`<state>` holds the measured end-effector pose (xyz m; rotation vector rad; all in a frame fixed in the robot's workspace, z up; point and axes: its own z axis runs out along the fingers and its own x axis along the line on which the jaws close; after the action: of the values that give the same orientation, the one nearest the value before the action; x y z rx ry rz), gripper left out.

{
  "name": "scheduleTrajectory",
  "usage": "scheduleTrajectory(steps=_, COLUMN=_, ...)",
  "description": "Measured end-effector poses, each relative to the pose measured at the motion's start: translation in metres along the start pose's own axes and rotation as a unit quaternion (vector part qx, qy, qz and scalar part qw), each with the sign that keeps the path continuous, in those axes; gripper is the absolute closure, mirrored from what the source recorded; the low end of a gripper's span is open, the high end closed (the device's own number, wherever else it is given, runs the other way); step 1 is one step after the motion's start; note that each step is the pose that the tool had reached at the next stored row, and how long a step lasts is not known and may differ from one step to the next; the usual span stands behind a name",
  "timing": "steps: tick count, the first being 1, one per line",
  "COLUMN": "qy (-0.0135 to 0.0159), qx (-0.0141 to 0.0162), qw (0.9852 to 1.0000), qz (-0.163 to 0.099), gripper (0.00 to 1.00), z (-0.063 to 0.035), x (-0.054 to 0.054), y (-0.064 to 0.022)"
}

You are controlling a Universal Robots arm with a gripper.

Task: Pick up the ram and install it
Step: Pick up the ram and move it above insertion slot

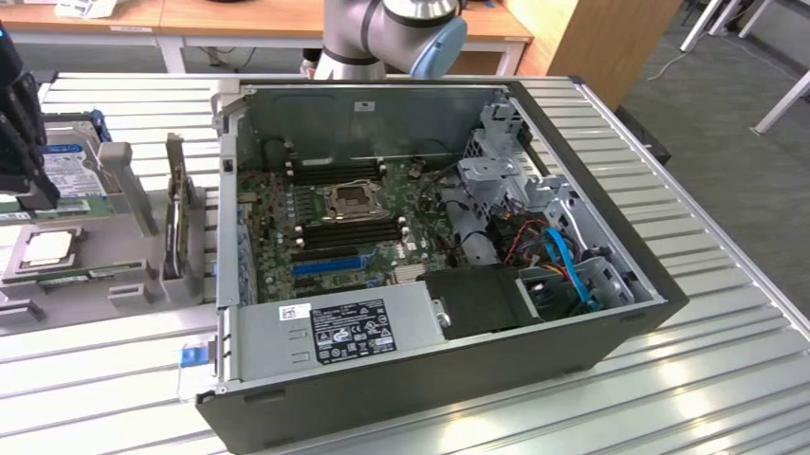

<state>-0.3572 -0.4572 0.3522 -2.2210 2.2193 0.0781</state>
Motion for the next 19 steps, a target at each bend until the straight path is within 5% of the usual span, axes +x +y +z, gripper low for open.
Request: scheduleTrajectory(steps=19, qy=0.0000, qx=0.0000, qw=1.0000, qz=0.000, gripper=0.88, z=-0.0369, x=-0.001, y=-0.0011)
